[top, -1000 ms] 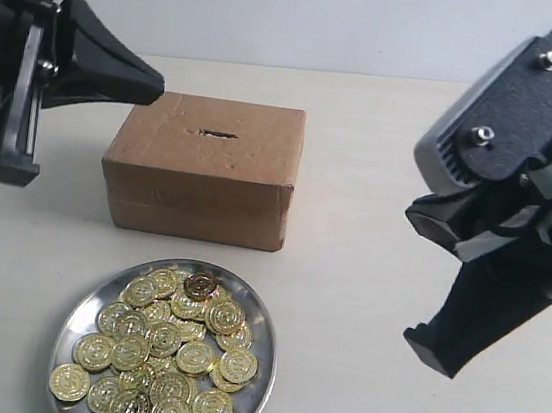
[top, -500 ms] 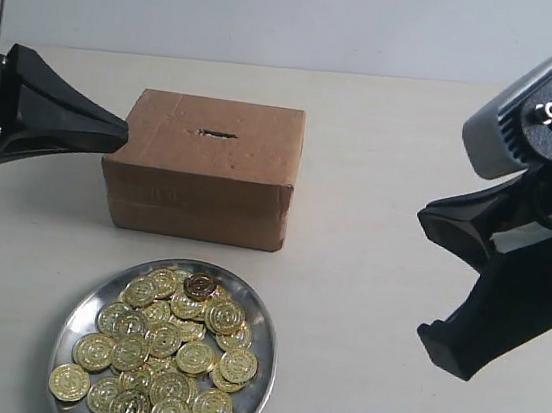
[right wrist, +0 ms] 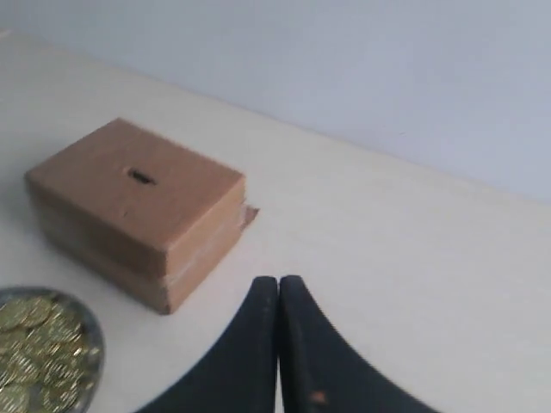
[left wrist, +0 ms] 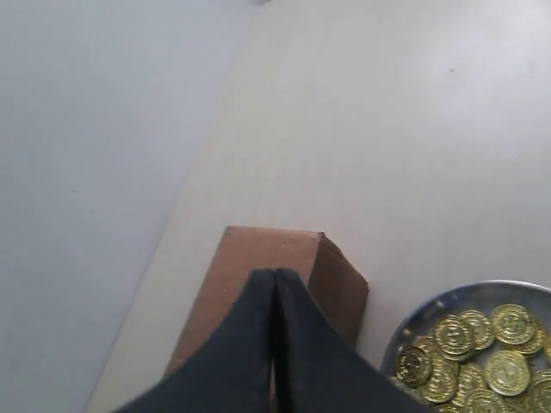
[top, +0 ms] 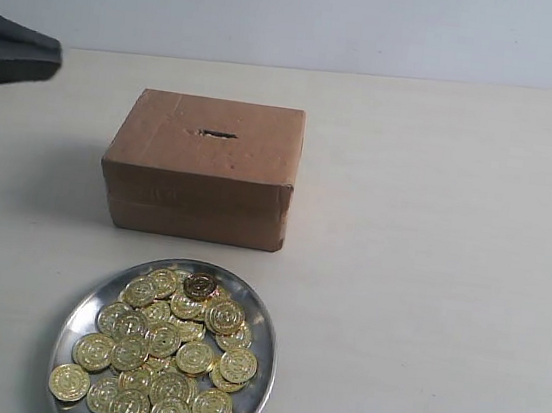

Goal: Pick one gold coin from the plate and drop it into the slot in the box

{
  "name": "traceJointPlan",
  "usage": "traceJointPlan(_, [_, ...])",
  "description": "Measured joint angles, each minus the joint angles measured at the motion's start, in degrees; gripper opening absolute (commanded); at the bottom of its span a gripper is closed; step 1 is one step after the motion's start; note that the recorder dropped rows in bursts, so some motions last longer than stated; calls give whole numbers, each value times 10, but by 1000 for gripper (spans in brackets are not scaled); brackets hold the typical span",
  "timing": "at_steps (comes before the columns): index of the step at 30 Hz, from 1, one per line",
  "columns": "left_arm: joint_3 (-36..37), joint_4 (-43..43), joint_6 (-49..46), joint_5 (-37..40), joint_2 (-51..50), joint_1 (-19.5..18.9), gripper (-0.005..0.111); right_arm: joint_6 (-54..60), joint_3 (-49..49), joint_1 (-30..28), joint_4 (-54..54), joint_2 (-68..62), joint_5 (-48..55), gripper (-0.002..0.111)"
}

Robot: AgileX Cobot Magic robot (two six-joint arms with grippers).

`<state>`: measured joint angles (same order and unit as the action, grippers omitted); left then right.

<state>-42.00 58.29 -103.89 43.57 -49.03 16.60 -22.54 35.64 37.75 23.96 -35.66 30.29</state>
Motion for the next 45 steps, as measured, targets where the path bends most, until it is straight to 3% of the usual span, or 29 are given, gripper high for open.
traceJointPlan(10, [99, 0, 0, 0, 249, -122, 0, -1, 0, -235, -1, 182, 0, 0])
traceJointPlan(17, [199, 0, 0, 0, 392, -147, 0, -1, 0, -316, -1, 311, 0, 0])
traceJointPlan(26, [265, 0, 0, 7, 480, -147, 0, -1, 0, -332, -1, 355, 0, 0])
traceJointPlan(39, [284, 0, 0, 12, 488, -147, 0, -1, -2, -332, -1, 355, -4, 0])
traceJointPlan(45, [291, -60, 0, -1, 488, -147, 0, -1, -73, -332, -40, 355, -214, 0])
